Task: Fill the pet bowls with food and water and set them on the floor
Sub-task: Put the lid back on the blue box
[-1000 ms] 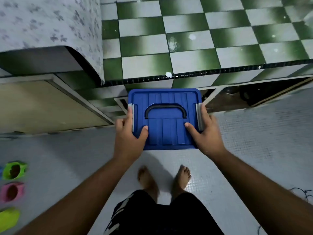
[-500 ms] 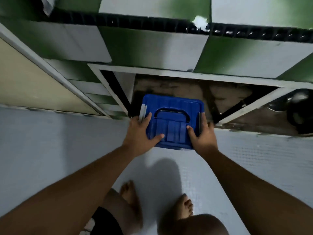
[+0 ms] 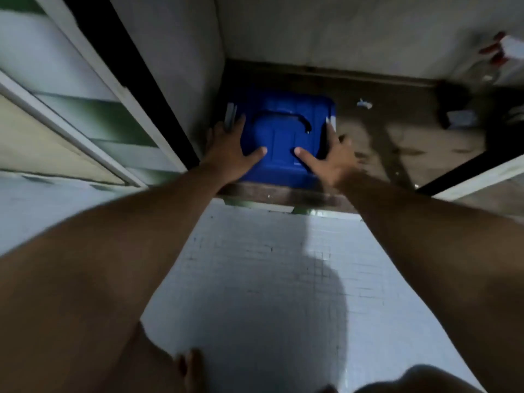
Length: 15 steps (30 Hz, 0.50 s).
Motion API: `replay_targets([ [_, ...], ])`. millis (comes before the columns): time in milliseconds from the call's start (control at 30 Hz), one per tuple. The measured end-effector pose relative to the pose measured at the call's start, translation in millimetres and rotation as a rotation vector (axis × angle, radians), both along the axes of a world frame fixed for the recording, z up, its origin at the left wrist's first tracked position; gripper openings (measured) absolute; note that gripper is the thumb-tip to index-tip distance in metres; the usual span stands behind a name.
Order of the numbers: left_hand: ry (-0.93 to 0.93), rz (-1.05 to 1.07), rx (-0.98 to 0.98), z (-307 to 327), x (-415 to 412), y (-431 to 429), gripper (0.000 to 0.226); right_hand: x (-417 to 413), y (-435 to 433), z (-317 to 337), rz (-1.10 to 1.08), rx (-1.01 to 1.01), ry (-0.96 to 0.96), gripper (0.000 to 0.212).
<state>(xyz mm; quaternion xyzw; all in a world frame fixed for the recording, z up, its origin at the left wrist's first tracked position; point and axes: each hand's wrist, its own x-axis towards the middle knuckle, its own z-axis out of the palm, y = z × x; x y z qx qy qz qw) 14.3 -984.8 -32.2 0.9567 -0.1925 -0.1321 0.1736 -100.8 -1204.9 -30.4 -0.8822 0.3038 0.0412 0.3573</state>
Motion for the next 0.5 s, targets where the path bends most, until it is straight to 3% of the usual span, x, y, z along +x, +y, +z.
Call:
replay_targets([
  [100, -0.004, -0.004, 0.023, -5, 7, -1, 0.095, 7, 0, -2, 0.054, 0.030, 0.065, 0.115],
  [500, 0.000, -0.074, 0.194, -2, 12, -6, 0.092, 10, 8, 5, 0.070, -0.081, 0.130, 0.106],
])
